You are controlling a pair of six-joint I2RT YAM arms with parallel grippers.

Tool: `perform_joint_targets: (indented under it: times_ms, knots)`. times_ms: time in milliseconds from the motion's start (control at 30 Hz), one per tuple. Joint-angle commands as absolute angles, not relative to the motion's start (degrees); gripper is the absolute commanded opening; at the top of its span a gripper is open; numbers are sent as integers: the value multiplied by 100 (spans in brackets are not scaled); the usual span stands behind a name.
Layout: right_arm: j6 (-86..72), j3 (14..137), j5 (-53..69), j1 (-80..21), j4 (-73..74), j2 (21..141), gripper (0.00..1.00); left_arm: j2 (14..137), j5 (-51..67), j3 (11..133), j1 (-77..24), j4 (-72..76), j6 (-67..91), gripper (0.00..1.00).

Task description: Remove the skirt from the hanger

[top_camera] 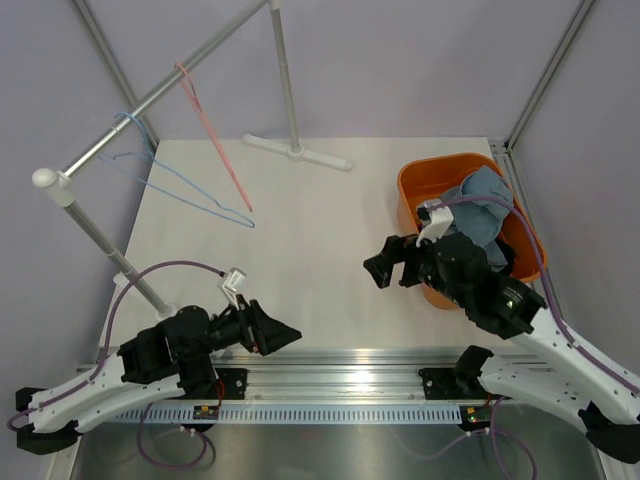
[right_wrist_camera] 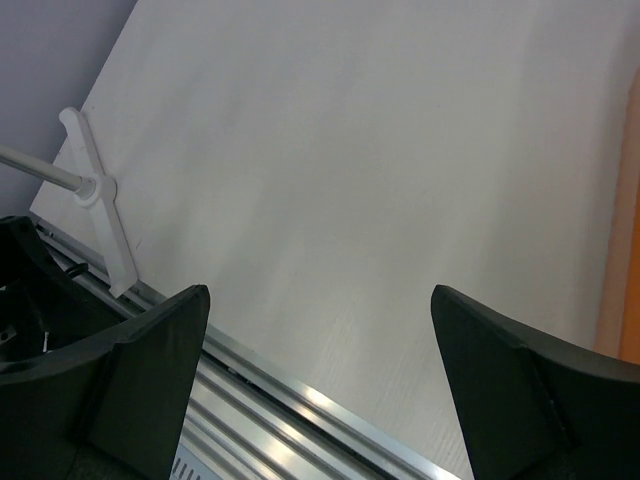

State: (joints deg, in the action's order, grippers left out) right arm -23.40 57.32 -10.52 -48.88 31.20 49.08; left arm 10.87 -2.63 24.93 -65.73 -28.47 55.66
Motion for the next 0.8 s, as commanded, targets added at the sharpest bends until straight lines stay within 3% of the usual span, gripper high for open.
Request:
perform_joint_targets:
  times_ms: [0,333,500,767]
  knots:
    - [-3215,5011,-1318,-4851,2716,4080,99,1160,210,2277,-6600,-1715,5625,99]
    - [-4893,3210,-1301,-4852,2725,1638,99,1002,808,1354,-6601,200,5862,99]
    - [-5606,2041,-906,-4852,1962,653,100,1037,993,889,-6601,1317,6081,99]
    - [-5959,836,-168,-4860,520,202,100,1257,1204,-500,-6592,3874,6828,99]
